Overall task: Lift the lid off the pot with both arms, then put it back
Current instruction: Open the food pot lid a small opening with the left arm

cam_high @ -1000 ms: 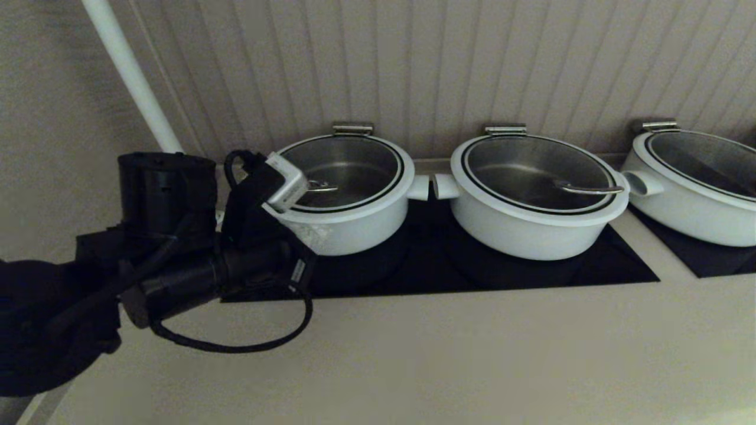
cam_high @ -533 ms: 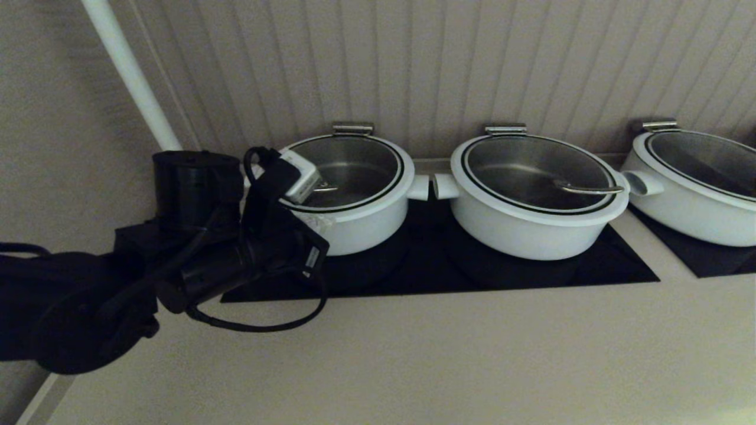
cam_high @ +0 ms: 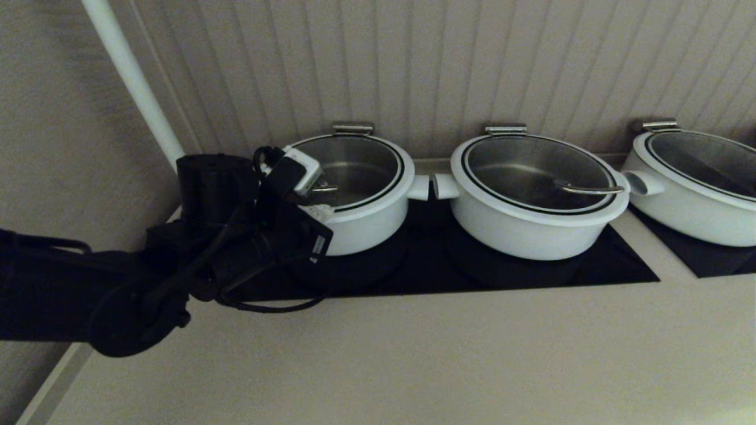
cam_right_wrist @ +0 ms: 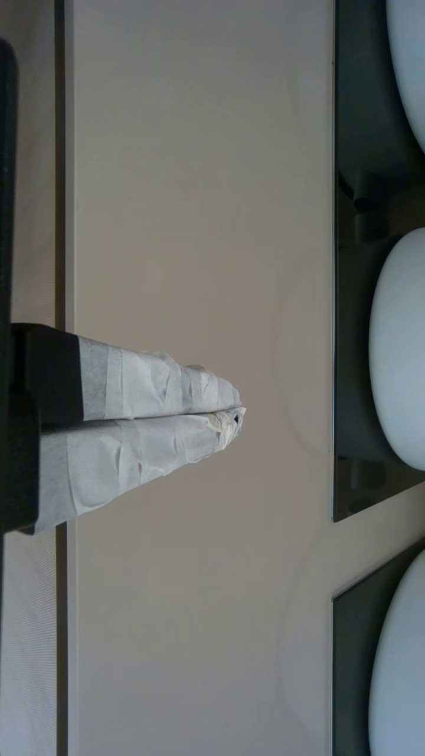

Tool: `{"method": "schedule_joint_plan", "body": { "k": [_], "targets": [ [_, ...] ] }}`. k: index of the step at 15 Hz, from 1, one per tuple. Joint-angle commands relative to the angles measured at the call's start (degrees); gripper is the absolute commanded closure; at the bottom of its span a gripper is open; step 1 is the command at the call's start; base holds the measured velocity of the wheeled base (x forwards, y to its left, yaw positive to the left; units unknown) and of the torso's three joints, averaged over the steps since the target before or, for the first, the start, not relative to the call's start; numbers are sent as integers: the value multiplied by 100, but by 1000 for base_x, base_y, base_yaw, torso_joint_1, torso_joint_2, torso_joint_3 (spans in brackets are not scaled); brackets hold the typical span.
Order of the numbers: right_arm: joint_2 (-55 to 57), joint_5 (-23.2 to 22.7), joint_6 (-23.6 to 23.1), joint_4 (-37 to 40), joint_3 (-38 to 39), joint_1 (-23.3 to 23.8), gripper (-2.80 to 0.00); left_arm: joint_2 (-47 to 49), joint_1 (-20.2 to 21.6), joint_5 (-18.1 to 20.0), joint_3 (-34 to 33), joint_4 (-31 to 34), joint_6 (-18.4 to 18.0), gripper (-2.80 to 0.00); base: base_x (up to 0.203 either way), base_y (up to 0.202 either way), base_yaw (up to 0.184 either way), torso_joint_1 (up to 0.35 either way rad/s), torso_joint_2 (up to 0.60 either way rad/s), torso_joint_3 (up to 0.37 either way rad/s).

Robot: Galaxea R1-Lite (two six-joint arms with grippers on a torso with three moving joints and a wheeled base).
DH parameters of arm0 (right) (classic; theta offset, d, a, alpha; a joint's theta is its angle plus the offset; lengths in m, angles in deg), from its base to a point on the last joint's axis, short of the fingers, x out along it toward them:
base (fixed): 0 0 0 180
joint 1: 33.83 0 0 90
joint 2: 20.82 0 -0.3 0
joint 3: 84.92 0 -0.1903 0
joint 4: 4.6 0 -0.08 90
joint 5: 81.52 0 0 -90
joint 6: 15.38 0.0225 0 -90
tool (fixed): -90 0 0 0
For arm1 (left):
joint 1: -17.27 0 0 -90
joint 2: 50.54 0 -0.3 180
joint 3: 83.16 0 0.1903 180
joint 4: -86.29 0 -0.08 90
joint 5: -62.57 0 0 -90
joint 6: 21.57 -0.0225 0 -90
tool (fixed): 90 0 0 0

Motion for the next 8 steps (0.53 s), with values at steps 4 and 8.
{"method": "schedule_joint_plan", "body": {
  "k": [4, 8],
  "targets": [
    [7, -4, -4, -4, 0, -1, 0, 314, 395, -8, 478, -44, -24, 0, 0, 0, 0, 0, 0, 0],
    [7, -4, -4, -4, 0, -1, 0, 414, 597, -8, 670, -44, -15, 0, 0, 0, 0, 0, 0, 0]
  ]
}}
